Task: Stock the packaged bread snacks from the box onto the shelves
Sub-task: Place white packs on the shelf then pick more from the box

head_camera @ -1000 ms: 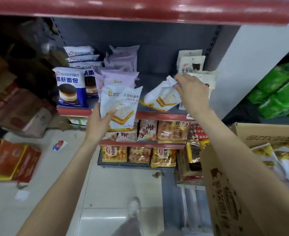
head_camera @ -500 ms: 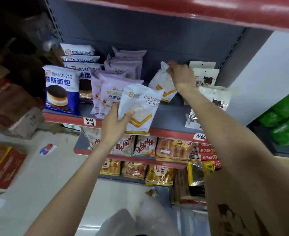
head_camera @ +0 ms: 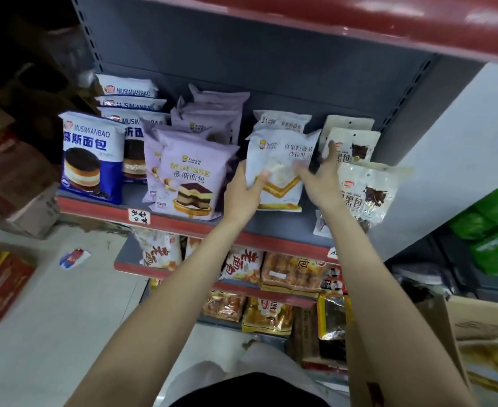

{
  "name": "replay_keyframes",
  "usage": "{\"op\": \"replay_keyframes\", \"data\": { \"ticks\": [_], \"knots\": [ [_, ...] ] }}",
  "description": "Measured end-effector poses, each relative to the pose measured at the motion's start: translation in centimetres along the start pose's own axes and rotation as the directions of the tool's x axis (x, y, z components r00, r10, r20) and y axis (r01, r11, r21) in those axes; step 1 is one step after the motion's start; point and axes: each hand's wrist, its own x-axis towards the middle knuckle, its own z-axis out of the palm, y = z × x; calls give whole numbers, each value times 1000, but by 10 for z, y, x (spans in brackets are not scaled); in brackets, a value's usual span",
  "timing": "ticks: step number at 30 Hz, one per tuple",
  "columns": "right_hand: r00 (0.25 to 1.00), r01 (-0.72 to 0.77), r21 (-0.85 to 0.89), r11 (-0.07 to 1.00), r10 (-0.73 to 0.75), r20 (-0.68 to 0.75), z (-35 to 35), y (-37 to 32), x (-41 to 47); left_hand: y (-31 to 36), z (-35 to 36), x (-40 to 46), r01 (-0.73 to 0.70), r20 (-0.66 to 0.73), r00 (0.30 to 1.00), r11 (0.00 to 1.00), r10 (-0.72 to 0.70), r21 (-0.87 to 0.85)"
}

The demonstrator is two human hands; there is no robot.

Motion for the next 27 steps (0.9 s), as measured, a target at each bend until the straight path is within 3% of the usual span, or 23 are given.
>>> {"op": "replay_keyframes", "data": {
  "ticks": [3, 8, 10, 13, 18, 23, 27],
  "knots": [
    [993, -99, -102, 990, 105, 56, 14, 16, 9, -2, 7, 23, 0, 31, 1000, 999, 1, -40],
    [985, -162, -51, 985, 159, -66, 41, 27, 35, -3, 15, 49, 31, -38, 999, 988, -26, 154],
    [979, -168, -8, 986, 166, -118, 53, 30, 47, -6, 19, 53, 76, -13, 997, 982, -75, 174],
    [974, -202, 103, 974, 211, -81, 67, 33, 66, -14, 20, 59, 167, 67, 982, 975, -178, 143],
    [995, -97, 8, 995, 97, 0, 58, 30, 51, -16, 16, 55, 305, 146, 941, 952, -306, 32],
    [990, 125, -211, 970, -135, -32, 30, 2, -3, 1, 11, 23, 211, 215, 957, 976, -197, -46],
    [975, 204, -319, 926, -221, -19, -3, -31, -60, 26, -14, -15, -38, 194, 981, 997, 24, 69]
  ]
}}
